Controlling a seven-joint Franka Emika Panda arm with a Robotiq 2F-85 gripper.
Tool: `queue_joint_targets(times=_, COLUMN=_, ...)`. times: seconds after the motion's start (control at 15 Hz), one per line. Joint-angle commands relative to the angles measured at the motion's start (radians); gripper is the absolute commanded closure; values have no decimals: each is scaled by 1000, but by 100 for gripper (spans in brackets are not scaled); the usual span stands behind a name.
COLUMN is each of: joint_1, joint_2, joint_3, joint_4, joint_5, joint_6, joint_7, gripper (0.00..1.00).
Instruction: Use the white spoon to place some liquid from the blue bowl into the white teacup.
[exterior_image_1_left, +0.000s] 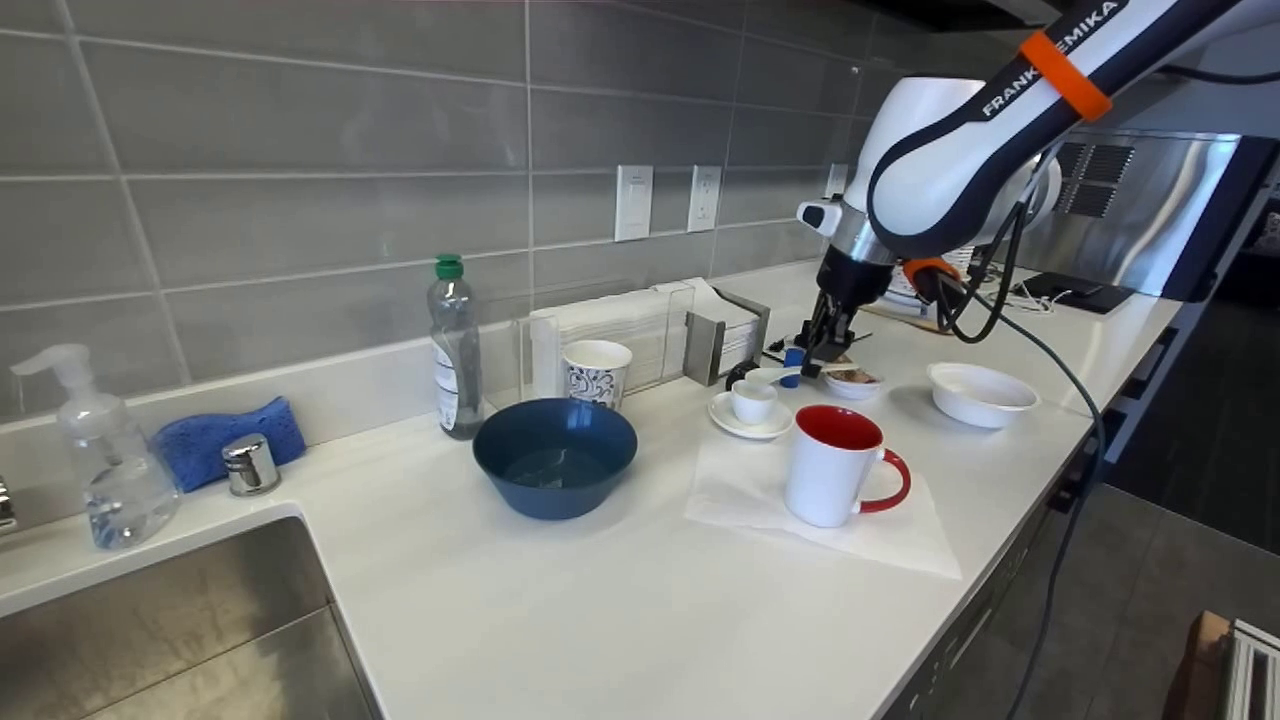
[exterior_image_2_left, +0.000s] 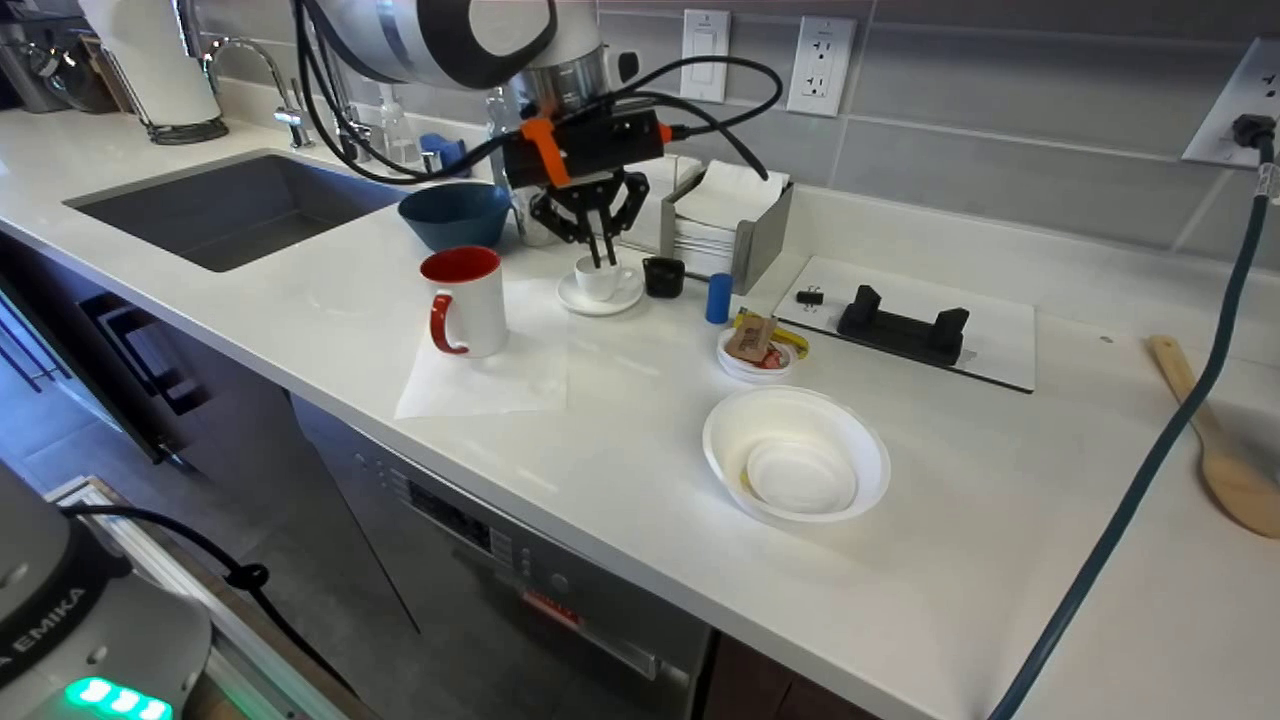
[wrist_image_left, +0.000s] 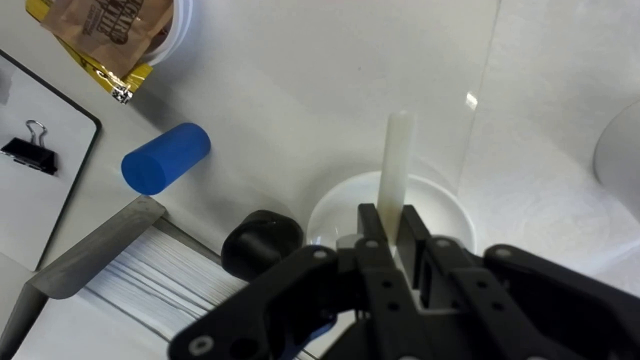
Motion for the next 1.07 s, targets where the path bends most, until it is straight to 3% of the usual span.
queue_joint_targets(times=0.0, joint_1=-3, joint_2=15, joint_3=12, joint_4=28, joint_5=-92, joint_6=-22, joint_7=77, gripper=97)
queue_joint_targets(times=1.0, joint_1=18, joint_2=16, joint_3=38, joint_4=65, joint_5=-380, joint_6=-111, joint_7=265, gripper=97)
